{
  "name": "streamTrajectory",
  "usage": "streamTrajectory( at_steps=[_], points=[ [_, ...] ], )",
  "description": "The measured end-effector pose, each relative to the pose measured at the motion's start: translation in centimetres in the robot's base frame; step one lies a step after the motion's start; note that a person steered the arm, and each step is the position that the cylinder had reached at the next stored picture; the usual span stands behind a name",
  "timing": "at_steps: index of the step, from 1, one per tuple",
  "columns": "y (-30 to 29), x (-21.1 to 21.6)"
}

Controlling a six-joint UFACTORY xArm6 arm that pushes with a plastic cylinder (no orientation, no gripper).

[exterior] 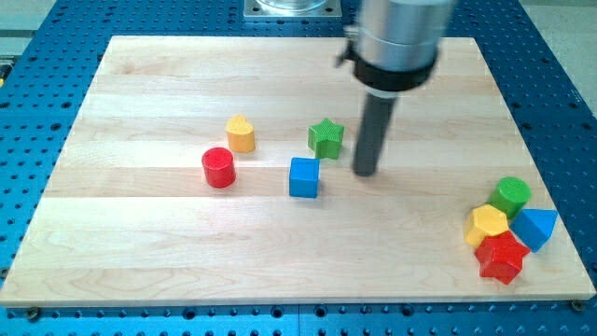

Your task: Slide the green star towards the group of blocks

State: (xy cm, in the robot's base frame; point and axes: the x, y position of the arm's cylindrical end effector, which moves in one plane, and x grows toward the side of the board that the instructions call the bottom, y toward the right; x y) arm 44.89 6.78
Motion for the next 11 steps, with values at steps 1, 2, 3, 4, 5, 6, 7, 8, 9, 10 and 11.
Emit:
streamTrajectory(
  at_steps=[1, 2, 3, 4, 5, 6, 7, 8, 9, 10, 11],
  points=[
    [-1.1, -7.0],
    [-6.0, -8.4],
    [-7.6, -8.4],
    [-7.7, -5.5],
    [-0.7, -2.2],
    [3.6, -2.2],
    [8.7, -2.2],
    [12.4, -2.1],
    [9.7, -1.9],
    [7.3, -3.8],
    [5.2, -3.9]
  ],
)
